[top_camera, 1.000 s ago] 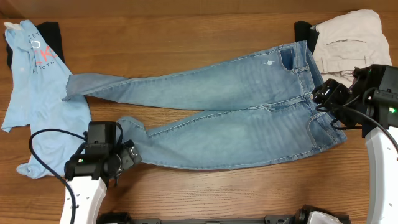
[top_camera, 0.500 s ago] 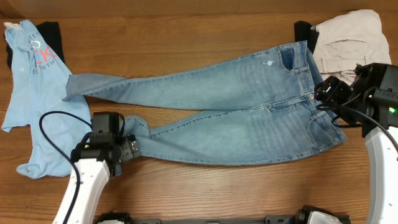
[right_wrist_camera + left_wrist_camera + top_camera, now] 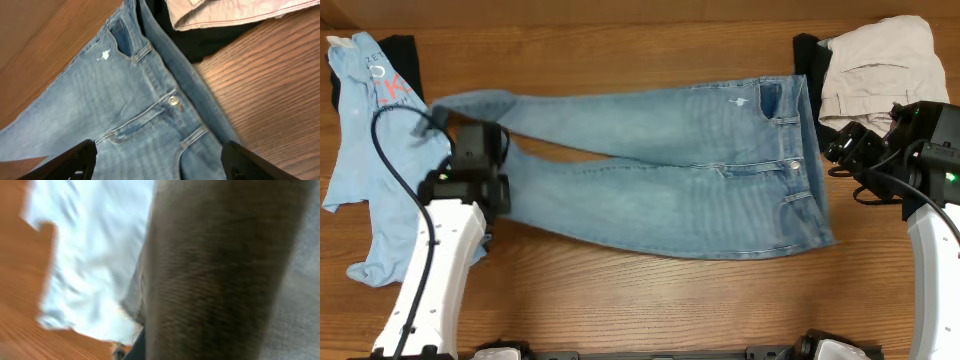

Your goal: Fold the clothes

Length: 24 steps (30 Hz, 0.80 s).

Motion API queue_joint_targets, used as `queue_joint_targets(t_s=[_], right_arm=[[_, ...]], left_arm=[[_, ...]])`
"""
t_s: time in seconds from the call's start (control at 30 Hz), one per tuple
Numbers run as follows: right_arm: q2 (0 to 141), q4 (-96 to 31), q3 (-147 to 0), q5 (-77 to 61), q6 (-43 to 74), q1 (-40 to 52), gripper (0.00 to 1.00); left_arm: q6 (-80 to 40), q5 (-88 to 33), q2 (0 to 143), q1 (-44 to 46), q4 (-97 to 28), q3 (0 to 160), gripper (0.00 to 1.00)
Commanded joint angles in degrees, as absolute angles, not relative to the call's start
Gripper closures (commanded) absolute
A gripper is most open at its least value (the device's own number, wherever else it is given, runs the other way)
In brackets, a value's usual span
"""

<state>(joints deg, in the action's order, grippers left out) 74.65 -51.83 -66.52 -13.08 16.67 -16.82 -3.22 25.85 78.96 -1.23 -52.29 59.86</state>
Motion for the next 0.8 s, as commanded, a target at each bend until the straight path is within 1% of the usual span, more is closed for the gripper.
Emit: queue_joint_targets(t_s=[0.0, 0.03, 0.07, 0.13, 0.2, 0.33, 0.43, 0.47, 0.53, 0.63, 0.7, 0.77], right_arm=[[74.8, -51.2, -68.0, -12.6, 16.5, -16.6, 0.16], [74.8, -51.2, -68.0, -12.6, 16.5, -16.6, 0.16], [74.8, -51.2, -68.0, -12.6, 16.4, -16.6, 0.16], [74.8, -51.3, -68.0, -12.6, 16.2, -16.6, 0.16], [74.8, -51.5, -68.0, -12.0, 16.2, -16.6, 0.16], [74.8, -51.6, -67.9, -11.6, 16.1, -16.6, 0.16], [74.8, -51.6, -68.0, -11.6, 16.1, -16.6, 0.16], [74.8, -51.7, -68.0, -11.6, 16.1, -16.6, 0.16], [74.8, -51.8, -68.0, -11.5, 16.0, -16.6, 0.16], [75.6, -51.4, -68.0, -9.4, 16.0, -16.6, 0.16], [78.2, -51.7, -67.9, -9.2, 16.0, -16.6, 0.16], [81.7, -52.2, -67.9, -9.3, 16.0, -16.6, 0.16]], left_arm=[[9.2, 36.4, 78.7, -1.5, -54.0, 64.0, 0.96], [8.4, 40.0, 78.8, -1.6, -54.5, 63.9, 0.75], [5.0, 43.2, 78.8, -2.4, -54.7, 63.9, 0.00], [-3.4, 45.1, 78.8, -4.8, -54.6, 63.9, 0.00], [-7.0, 41.9, 78.8, -7.2, -54.7, 63.9, 0.00], [-6.9, 24.3, 78.8, -11.7, -54.4, 63.9, 0.00], [-6.9, 4.0, 78.8, -11.9, -55.8, 63.9, 0.00], [-6.9, 0.1, 78.8, -11.9, -56.1, 63.9, 0.00], [-5.9, -3.6, 78.8, -11.9, -56.3, 63.9, 0.01], [-1.0, -8.4, 78.8, -11.9, -56.3, 63.5, 0.10], [1.2, -9.1, 79.3, -11.6, -56.1, 62.8, 0.12], [1.8, -9.5, 79.8, -10.8, -54.7, 62.7, 0.10]])
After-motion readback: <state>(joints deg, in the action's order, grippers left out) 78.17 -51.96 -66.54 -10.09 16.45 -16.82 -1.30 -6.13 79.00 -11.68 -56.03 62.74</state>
